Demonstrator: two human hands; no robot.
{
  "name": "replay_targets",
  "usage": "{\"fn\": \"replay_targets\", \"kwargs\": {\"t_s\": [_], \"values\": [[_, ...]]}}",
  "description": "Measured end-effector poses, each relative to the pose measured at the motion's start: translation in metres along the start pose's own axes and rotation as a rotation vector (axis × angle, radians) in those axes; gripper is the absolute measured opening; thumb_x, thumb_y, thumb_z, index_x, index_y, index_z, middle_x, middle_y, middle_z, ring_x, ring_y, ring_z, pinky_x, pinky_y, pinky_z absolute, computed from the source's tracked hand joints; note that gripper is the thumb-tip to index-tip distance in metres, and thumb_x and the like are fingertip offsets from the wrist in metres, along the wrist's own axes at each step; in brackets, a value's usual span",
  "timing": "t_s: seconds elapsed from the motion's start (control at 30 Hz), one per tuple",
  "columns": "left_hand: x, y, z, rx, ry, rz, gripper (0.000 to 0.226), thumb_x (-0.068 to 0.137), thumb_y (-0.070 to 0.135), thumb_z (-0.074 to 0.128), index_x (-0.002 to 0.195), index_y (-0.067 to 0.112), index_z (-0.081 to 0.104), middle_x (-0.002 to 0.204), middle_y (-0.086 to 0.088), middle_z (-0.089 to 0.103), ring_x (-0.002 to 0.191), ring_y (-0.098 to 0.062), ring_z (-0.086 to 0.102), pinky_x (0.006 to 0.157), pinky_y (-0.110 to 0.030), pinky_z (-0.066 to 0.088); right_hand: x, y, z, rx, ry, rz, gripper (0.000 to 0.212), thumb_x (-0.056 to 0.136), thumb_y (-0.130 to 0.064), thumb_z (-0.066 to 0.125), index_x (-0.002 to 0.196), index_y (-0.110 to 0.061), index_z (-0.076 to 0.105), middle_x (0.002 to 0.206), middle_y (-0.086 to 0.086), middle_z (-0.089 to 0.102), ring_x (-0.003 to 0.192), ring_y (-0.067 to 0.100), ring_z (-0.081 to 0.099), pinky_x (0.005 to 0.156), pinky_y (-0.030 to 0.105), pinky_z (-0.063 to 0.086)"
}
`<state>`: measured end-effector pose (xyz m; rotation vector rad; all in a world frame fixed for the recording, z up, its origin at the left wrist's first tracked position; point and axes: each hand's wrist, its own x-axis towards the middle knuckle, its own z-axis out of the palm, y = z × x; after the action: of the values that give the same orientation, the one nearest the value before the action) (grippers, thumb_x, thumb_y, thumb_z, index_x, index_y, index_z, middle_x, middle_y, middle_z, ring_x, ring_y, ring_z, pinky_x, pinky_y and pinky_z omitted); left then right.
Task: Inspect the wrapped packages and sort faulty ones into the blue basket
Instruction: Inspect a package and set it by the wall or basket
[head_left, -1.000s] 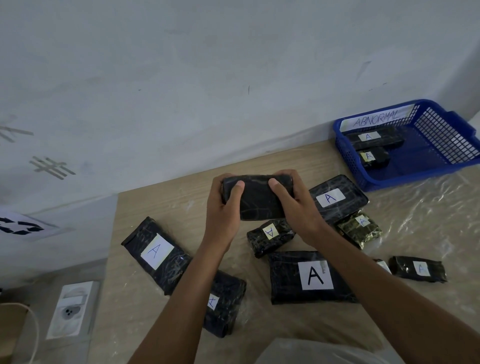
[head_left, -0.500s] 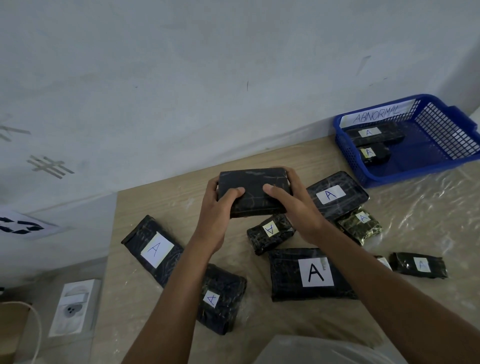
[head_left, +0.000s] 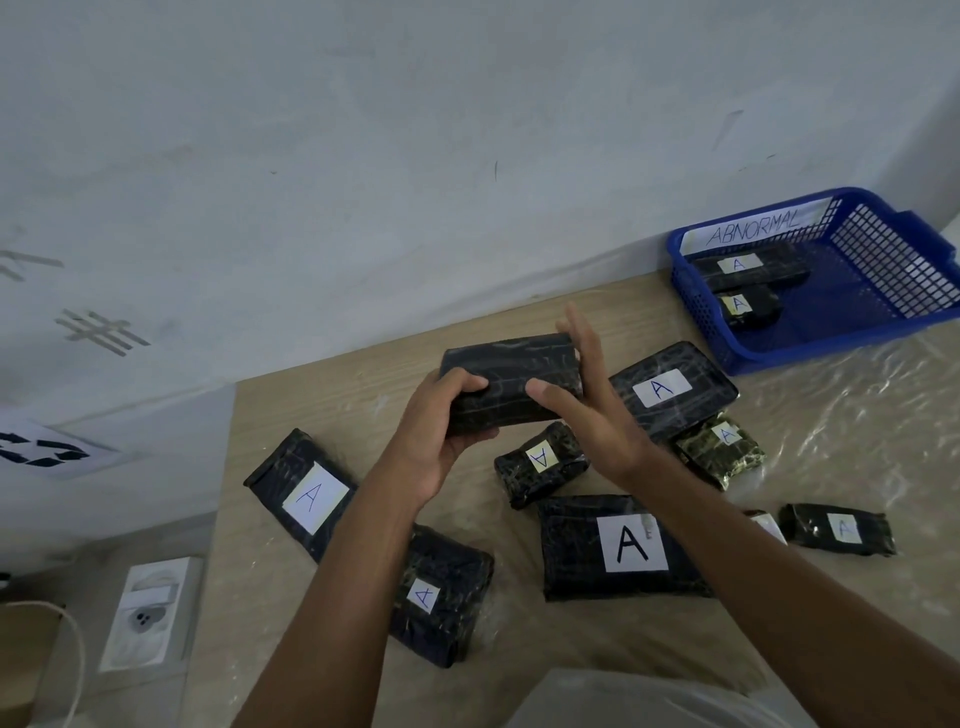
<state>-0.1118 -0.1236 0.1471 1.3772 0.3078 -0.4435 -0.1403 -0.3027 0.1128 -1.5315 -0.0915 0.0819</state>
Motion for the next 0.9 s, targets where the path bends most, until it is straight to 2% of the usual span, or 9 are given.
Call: {"fn": "replay_targets", "kwargs": {"t_s": [0.1, 0.2, 0.27, 0.33, 0.43, 0.57, 0.73, 0.83, 0.9], "values": [[-0.004, 0.004, 0.0, -0.022, -0.036, -0.055, 0.012, 0.096, 0.015, 0.058, 0.102, 0.011, 0.068, 0.084, -0.002, 0.07, 0.08, -0.016, 0.065, 0.062, -0.027, 0.058, 0.0, 0.001, 0.001, -0.058, 0.061, -0.094, 0.072, 0.091, -0.035, 0.069, 0.153, -0.023, 0.034, 0.137, -0.009, 0.053, 0.119, 0.007, 0.061, 0.096, 0.029, 0.055], [-0.008, 0.004, 0.001, -0.005, -0.094, -0.025, 0.037, 0.093, 0.029, 0.064, 0.125, 0.009, 0.062, 0.11, -0.01, 0.068, 0.103, -0.022, 0.066, 0.087, -0.035, 0.059, 0.002, -0.002, 0.003, 0.001, 0.136, -0.105, 0.049, 0.091, -0.024, 0.067, 0.136, -0.017, 0.048, 0.111, 0.003, 0.061, 0.096, 0.006, 0.066, 0.082, 0.026, 0.056], [-0.006, -0.001, 0.001, 0.08, -0.104, 0.101, 0.069, 0.081, 0.042, 0.071, 0.143, 0.022, 0.049, 0.132, -0.005, 0.058, 0.119, -0.017, 0.06, 0.102, -0.035, 0.052, 0.003, -0.004, 0.005, 0.089, 0.18, -0.07, 0.042, 0.089, -0.031, 0.068, 0.125, -0.018, 0.052, 0.103, 0.004, 0.06, 0.089, 0.007, 0.065, 0.081, 0.028, 0.056], [-0.007, -0.008, 0.006, 0.221, -0.07, 0.311, 0.067, 0.077, 0.046, 0.072, 0.14, 0.034, 0.052, 0.14, 0.001, 0.053, 0.125, -0.009, 0.056, 0.104, -0.029, 0.051, 0.006, -0.002, 0.004, 0.146, 0.224, -0.016, 0.037, 0.084, -0.043, 0.068, 0.113, -0.022, 0.057, 0.098, 0.0, 0.061, 0.089, 0.011, 0.064, 0.085, 0.036, 0.056], [-0.008, -0.017, 0.015, 0.328, 0.05, 0.543, 0.04, 0.085, 0.032, 0.068, 0.123, 0.021, 0.06, 0.123, -0.002, 0.061, 0.103, 0.002, 0.062, 0.086, -0.018, 0.053, 0.007, -0.002, 0.004, 0.178, 0.214, -0.006, 0.031, 0.084, -0.045, 0.065, 0.105, -0.023, 0.059, 0.094, -0.004, 0.062, 0.092, 0.014, 0.064, 0.089, 0.04, 0.054], [-0.007, -0.013, 0.018, 0.333, 0.12, 0.574, 0.022, 0.086, 0.03, 0.064, 0.098, 0.012, 0.058, 0.088, -0.001, 0.057, 0.075, -0.004, 0.055, 0.069, -0.015, 0.047, 0.006, -0.009, 0.004, 0.144, 0.212, -0.065, 0.039, 0.08, -0.04, 0.064, 0.107, -0.013, 0.056, 0.111, -0.001, 0.061, 0.098, 0.001, 0.064, 0.086, 0.023, 0.053], [-0.005, -0.016, 0.013, 0.29, 0.054, 0.515, 0.044, 0.082, 0.05, 0.065, 0.102, 0.012, 0.058, 0.089, -0.008, 0.057, 0.083, -0.02, 0.058, 0.079, -0.035, 0.049, 0.009, -0.013, 0.007, 0.125, 0.211, -0.054, 0.027, 0.092, -0.019, 0.059, 0.101, 0.004, 0.047, 0.087, 0.011, 0.05, 0.08, 0.016, 0.053, 0.074, 0.023, 0.05], [-0.008, -0.017, 0.012, 0.276, 0.059, 0.543, 0.041, 0.081, 0.049, 0.065, 0.104, 0.017, 0.056, 0.091, -0.004, 0.06, 0.084, -0.014, 0.064, 0.081, -0.035, 0.054, 0.007, -0.021, 0.009, 0.114, 0.173, -0.02, 0.028, 0.095, -0.024, 0.06, 0.104, -0.001, 0.049, 0.086, 0.003, 0.053, 0.081, 0.012, 0.055, 0.076, 0.02, 0.049], [-0.008, -0.017, 0.009, 0.284, 0.11, 0.547, 0.036, 0.082, 0.05, 0.065, 0.1, 0.021, 0.056, 0.09, -0.008, 0.059, 0.084, -0.028, 0.063, 0.08, -0.047, 0.053, 0.006, -0.019, 0.008, 0.114, 0.122, 0.025, 0.028, 0.095, -0.031, 0.063, 0.106, -0.008, 0.052, 0.088, 0.004, 0.056, 0.088, 0.015, 0.061, 0.084, 0.027, 0.05]]}}
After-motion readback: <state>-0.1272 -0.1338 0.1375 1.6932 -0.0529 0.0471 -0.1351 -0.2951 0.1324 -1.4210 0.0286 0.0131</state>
